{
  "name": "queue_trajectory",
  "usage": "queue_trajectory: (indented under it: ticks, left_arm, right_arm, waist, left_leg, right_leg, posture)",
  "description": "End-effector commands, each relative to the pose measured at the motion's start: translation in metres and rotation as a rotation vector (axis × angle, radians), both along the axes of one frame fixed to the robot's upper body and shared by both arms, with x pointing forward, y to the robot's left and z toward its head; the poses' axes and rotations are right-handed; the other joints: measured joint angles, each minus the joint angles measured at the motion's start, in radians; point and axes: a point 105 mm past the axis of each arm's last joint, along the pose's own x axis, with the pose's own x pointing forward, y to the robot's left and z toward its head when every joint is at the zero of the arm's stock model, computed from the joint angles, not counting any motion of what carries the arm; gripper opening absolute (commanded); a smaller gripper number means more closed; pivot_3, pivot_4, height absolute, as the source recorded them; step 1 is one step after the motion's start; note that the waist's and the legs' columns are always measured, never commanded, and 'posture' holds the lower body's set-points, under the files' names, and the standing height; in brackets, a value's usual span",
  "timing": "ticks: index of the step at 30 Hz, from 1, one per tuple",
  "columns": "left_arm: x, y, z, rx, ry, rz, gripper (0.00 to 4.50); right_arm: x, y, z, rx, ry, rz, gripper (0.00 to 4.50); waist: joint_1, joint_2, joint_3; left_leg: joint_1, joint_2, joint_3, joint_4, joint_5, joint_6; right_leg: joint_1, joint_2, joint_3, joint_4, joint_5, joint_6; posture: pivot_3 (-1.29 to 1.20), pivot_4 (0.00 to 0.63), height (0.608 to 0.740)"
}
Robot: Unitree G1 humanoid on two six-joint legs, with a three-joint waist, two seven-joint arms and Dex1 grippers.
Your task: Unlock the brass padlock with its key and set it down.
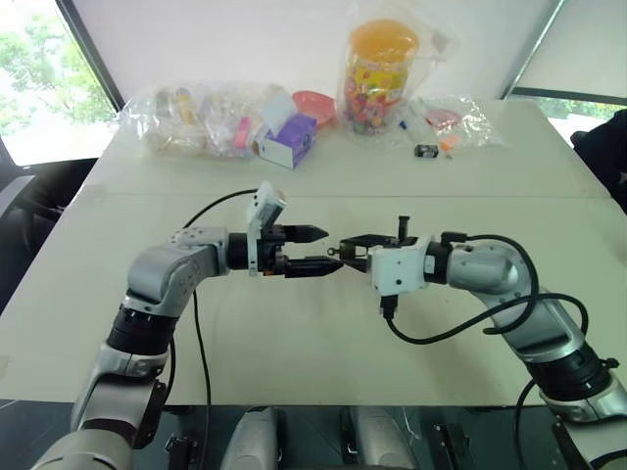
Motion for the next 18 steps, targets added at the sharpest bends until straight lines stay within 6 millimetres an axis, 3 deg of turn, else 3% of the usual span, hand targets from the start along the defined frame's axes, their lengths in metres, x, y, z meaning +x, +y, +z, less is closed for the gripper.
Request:
queue_trajectory:
  ticks: [1,3,6,10,11,14,18]
  left_arm:
    - [-0.0008,-0.0012,0.0073,-0.003,-0.045,-0.025,4.5]
    - [0.0,-0.0012,0.0061,-0.003,-0.043,-0.024,4.5]
    - [0.0022,-0.0022,0.0053,-0.002,-0.045,-0.021,3.68]
    - [0.0024,-0.0021,0.0029,0.002,-0.044,-0.021,1.84]
    - [0.0025,-0.0022,0.0023,0.003,-0.043,-0.02,1.17]
    - [0.002,-0.0035,0.0004,0.008,-0.042,-0.023,0.04]
    - [-0.001,-0.0073,-0.0013,0.019,-0.05,-0.042,0.04]
  right_arm:
    - [-0.0054,0.0024,0.014,0.005,-0.057,0.016,0.7]
    - [-0.0057,0.002,0.0146,0.002,-0.058,0.015,0.7]
    - [-0.0068,0.0023,0.0152,-0.002,-0.055,0.017,0.7]
    - [-0.0078,0.0026,0.0162,-0.005,-0.055,0.02,0.7]
    - [-0.0081,0.0029,0.0165,-0.006,-0.054,0.021,0.7]
    - [-0.009,0.0041,0.018,-0.005,-0.053,0.027,0.7]
    - [-0.0112,0.0054,0.0194,-0.003,-0.047,0.033,0.7]
  waist:
    - [0.001,0.0,0.0]
    - [0.001,0.0,0.0]
    - [0.0,0.0,0.0]
    - [0.0,0.0,0.0]
    - [0.0,0.0,0.0]
    - [0.0,0.0,0.0]
    - [0.001,0.0,0.0]
  left_leg:
    - [0.0,0.0,0.0,0.0,0.0,0.0]
    - [0.0,0.0,0.0,0.0,0.0,0.0]
    - [0.0,0.0,0.0,0.0,0.0,0.0]
    - [0.0,0.0,0.0,0.0,0.0,0.0]
    - [0.0,0.0,0.0,0.0,0.0,0.0]
    - [0.0,0.0,0.0,0.0,0.0,0.0]
    - [0.0,0.0,0.0,0.0,0.0,0.0]
  right_leg:
    - [0.0,0.0,0.0,0.0,0.0,0.0]
    - [0.0,0.0,0.0,0.0,0.0,0.0]
    - [0.0,0.0,0.0,0.0,0.0,0.0]
    - [0.0,0.0,0.0,0.0,0.0,0.0]
    - [0.0,0.0,0.0,0.0,0.0,0.0]
    - [0.0,0.0,0.0,0.0,0.0,0.0]
    - [0.0,0.0,0.0,0.0,0.0,0.0]
  posture:
    - [0.0,0.15,0.735]
    - [0.0,0.15,0.735]
    - [0.0,0.15,0.735]
    - [0.0,0.15,0.735]
    - [0.0,0.15,0.735]
    - [0.0,0.15,0.735]
    - [0.0,0.15,0.735]
